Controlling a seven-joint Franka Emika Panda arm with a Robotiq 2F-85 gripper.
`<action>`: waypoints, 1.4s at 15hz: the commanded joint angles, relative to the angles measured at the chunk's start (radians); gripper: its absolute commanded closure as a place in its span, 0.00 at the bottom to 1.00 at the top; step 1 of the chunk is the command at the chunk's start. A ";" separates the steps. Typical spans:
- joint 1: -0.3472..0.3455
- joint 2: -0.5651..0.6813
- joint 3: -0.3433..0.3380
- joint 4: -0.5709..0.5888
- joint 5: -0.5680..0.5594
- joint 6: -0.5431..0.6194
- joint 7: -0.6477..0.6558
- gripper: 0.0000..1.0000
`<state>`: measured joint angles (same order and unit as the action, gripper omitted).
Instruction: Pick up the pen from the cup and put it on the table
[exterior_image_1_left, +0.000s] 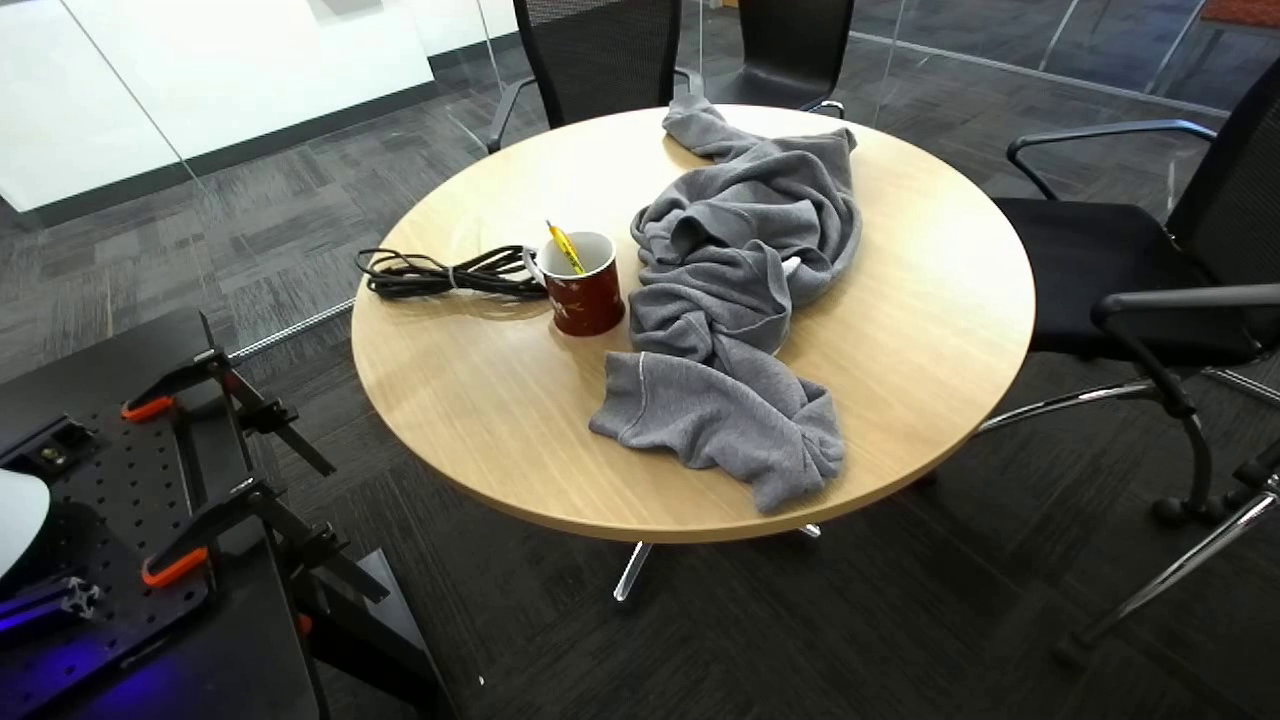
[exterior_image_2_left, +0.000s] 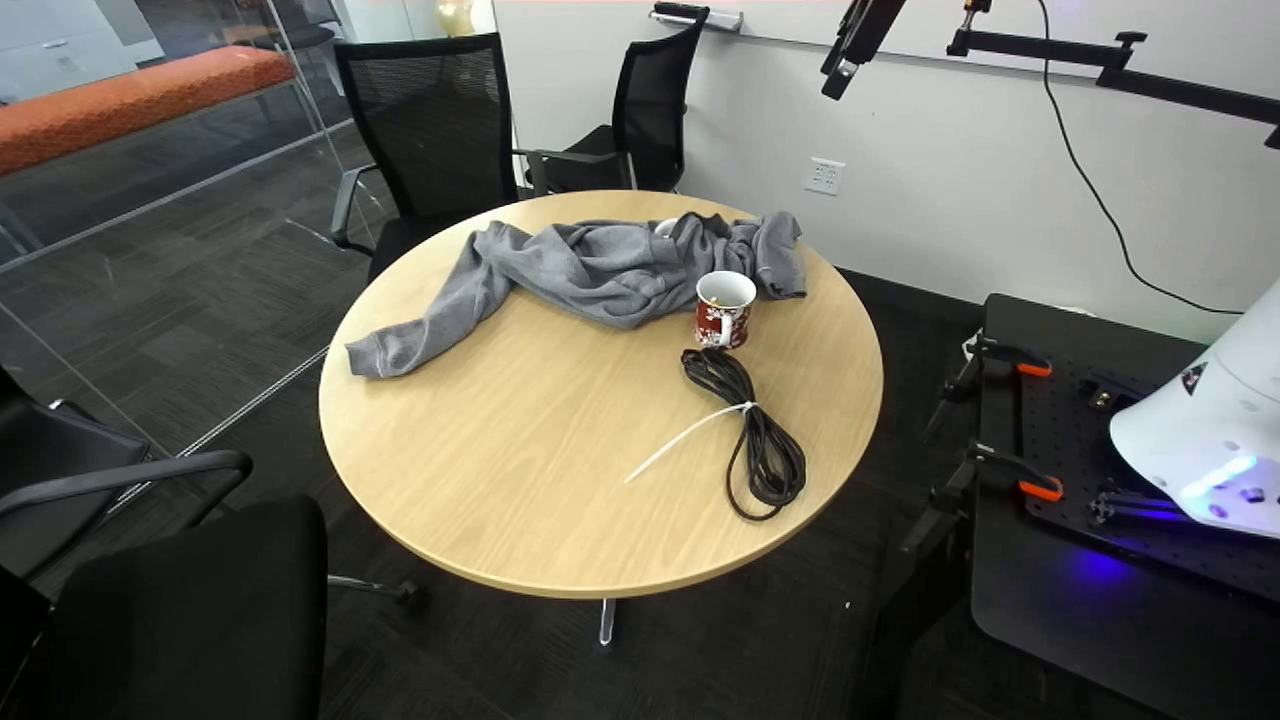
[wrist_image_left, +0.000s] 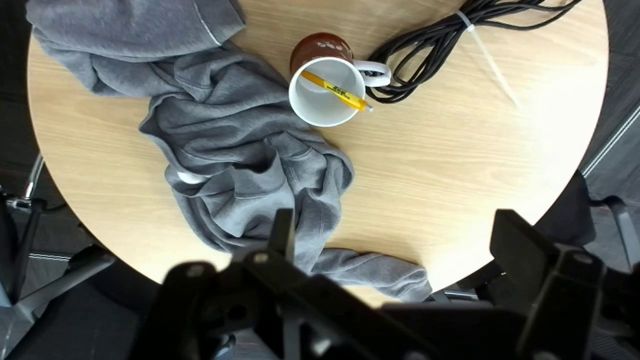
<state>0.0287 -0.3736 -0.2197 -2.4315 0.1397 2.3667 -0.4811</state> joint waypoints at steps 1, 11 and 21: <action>0.087 0.019 -0.068 -0.006 0.197 0.107 -0.210 0.00; 0.152 0.074 -0.169 0.050 0.798 -0.141 -1.010 0.00; -0.039 0.266 -0.035 0.095 0.794 -0.193 -1.208 0.00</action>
<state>0.0331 -0.1645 -0.2835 -2.3806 0.9026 2.2104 -1.5908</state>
